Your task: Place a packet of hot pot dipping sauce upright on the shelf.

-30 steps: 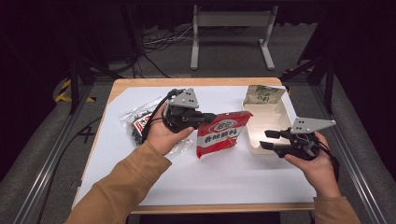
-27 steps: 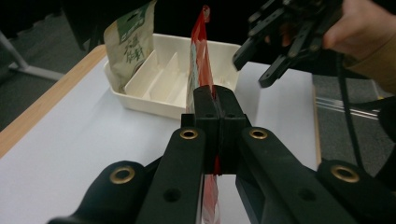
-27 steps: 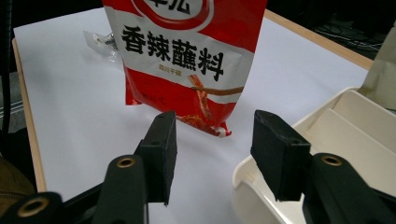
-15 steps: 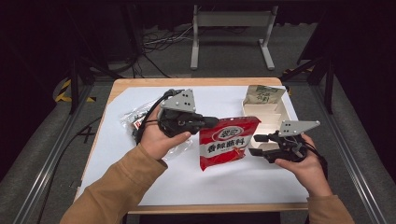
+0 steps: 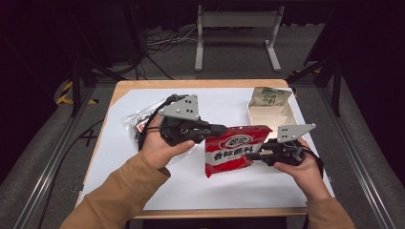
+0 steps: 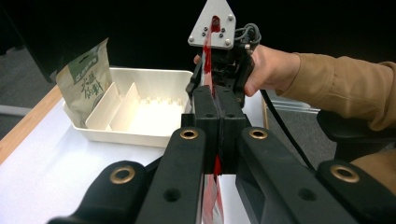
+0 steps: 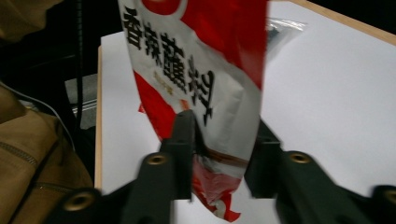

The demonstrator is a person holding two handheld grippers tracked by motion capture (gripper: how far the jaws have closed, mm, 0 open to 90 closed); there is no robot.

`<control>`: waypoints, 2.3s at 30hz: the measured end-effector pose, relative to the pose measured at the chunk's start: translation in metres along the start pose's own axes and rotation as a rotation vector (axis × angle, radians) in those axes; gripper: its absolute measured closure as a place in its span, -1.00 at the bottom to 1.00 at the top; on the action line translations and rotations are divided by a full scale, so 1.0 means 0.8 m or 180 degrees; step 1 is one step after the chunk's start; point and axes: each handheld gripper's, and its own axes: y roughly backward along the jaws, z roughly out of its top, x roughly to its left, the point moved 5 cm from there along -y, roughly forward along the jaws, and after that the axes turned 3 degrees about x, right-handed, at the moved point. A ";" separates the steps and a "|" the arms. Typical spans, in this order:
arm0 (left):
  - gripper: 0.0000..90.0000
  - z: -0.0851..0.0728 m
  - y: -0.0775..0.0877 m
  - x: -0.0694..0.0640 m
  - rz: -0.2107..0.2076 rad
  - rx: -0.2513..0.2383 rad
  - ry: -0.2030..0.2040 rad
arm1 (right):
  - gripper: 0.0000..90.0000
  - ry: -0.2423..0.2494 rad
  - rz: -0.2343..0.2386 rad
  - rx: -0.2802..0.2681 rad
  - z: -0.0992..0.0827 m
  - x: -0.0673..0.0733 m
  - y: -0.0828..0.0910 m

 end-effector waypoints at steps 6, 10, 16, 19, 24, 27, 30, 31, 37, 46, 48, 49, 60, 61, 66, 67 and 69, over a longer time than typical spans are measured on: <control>1.00 -0.001 0.007 0.001 0.0062 -0.0031 -0.0008 | 0.87 0.0153 0.0072 0.0023 0.005 0.008 0.001; 0.99 -0.003 0.012 0.004 0.0104 -0.0074 0.0031 | 0.90 0.0144 0.0083 0.0015 0.009 0.011 0.002; 0.98 -0.008 0.018 0.012 0.0095 -0.0140 0.0166 | 0.93 0.0061 0.0144 0.0010 0.014 0.013 0.008; 0.95 -0.010 0.020 0.014 0.0114 -0.0160 0.0210 | 0.94 0.0056 0.0174 0.0021 0.017 0.015 0.009; 0.72 -0.014 0.024 0.018 0.0129 -0.0188 0.0232 | 0.95 0.0079 0.0174 0.0073 0.022 0.018 0.013; 0.43 -0.019 0.030 0.023 0.0174 -0.0242 0.0281 | 0.95 0.0095 0.0132 0.0068 0.028 0.016 0.022; 0.10 -0.024 0.033 0.025 0.0253 -0.0265 0.0326 | 0.95 0.0102 0.0112 0.0067 0.031 0.013 0.026; 0.08 -0.029 0.038 0.028 0.0293 -0.0283 0.0367 | 0.95 0.0123 0.0080 0.0078 0.034 0.010 0.030; -0.09 -0.045 0.048 0.037 0.0453 -0.0307 0.0454 | 0.95 0.0159 0.0021 0.0100 0.043 0.004 0.039; -0.21 -0.073 0.066 0.045 0.0678 -0.0254 0.0557 | 0.95 0.0224 -0.0119 0.0105 0.061 -0.015 0.064; -0.21 -0.081 0.068 0.045 0.0719 -0.0238 0.0584 | 0.95 0.0223 -0.0138 0.0104 0.063 -0.018 0.067; -0.22 -0.084 0.069 0.045 0.0732 -0.0230 0.0592 | 0.95 0.0233 -0.0157 0.0106 0.064 -0.021 0.069; -0.27 -0.119 0.094 0.055 0.0932 -0.0313 0.0840 | 0.95 0.0226 -0.0322 0.0034 0.073 -0.055 0.089; -0.27 -0.124 0.095 0.057 0.0964 -0.0293 0.0866 | 0.95 0.0226 -0.0322 0.0034 0.073 -0.055 0.089; -0.27 -0.144 0.097 0.066 0.1080 -0.0231 0.0950 | 0.95 0.0180 -0.0443 0.0056 0.072 -0.073 0.095; -0.27 -0.147 0.097 0.068 0.1094 -0.0225 0.0970 | 0.95 0.0174 -0.0456 0.0050 0.071 -0.077 0.096; -0.28 -0.153 0.099 0.071 0.1124 -0.0230 0.1001 | 0.95 0.0150 -0.0482 0.0039 0.069 -0.083 0.099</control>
